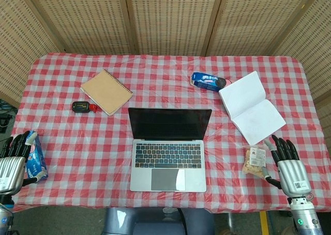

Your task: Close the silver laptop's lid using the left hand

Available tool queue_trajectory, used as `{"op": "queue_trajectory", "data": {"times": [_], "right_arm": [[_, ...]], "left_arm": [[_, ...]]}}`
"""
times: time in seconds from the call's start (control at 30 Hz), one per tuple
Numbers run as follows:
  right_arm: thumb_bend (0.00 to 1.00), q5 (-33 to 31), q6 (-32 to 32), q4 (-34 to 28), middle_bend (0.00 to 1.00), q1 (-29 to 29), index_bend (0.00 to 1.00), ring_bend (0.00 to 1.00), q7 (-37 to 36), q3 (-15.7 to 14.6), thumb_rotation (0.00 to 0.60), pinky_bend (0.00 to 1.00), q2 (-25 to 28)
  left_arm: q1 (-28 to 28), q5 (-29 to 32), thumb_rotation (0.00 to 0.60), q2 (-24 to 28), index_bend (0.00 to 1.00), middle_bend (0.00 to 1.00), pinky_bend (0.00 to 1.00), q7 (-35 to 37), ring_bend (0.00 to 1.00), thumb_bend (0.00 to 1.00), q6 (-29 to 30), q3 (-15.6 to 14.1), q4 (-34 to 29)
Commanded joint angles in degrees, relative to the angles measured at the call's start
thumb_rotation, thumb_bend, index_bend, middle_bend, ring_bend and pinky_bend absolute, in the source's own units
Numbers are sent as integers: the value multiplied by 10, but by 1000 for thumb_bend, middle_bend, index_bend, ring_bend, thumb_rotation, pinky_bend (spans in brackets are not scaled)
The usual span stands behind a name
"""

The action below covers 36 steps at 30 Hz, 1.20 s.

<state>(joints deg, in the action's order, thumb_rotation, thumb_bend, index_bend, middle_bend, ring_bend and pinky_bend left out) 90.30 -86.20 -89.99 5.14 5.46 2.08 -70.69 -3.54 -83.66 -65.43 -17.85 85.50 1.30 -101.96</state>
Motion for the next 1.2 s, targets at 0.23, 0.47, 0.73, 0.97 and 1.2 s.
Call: {"op": "queue_trajectory", "data": {"times": [0.23, 0.47, 0.73, 0.97, 1.2], "right_arm": [[603, -2, -1, 7, 0, 1, 0, 0, 4, 4, 600, 0, -2], [604, -27, 12, 25, 0, 5, 0, 0, 13, 14, 600, 0, -13], [606, -54, 30, 46, 0, 12, 0, 0, 28, 24, 600, 0, -27], [608, -69, 31, 65, 0, 15, 0, 0, 28, 35, 600, 0, -36], [608, -84, 33, 76, 0, 17, 0, 0, 22, 45, 600, 0, -38]], "left_arm": [[-9, -13, 600, 1, 0, 0, 0, 9, 0, 0, -11, -2, 1], [-48, -27, 600, 4, 0, 0, 0, 34, 0, 0, -46, 19, 14], [-135, -4, 600, 47, 0, 0, 0, 89, 0, 343, -152, 67, -34], [-230, 43, 600, 92, 0, 0, 0, 149, 0, 850, -273, 122, -58], [-315, 98, 600, 98, 0, 0, 35, 170, 0, 1000, -366, 167, -45]]}}
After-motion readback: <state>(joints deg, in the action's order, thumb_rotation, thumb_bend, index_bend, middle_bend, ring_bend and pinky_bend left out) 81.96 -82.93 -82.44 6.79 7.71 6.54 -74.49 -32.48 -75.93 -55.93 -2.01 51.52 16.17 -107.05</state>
